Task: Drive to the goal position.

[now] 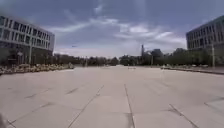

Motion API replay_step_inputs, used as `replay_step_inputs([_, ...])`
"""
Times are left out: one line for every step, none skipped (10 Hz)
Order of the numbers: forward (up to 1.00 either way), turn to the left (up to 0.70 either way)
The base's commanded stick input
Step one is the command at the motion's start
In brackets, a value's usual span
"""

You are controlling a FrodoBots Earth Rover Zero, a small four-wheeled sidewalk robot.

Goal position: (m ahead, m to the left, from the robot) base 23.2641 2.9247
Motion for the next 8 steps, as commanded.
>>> replay_step_inputs([0.54,0.00])
replay_step_inputs([0.54,0.00])
replay_step_inputs([0.54,0.00])
replay_step_inputs([0.54,0.00])
replay_step_inputs([0.54,0.00])
replay_step_inputs([0.54,0.00])
replay_step_inputs([0.54,0.00])
replay_step_inputs([0.54,0.00])
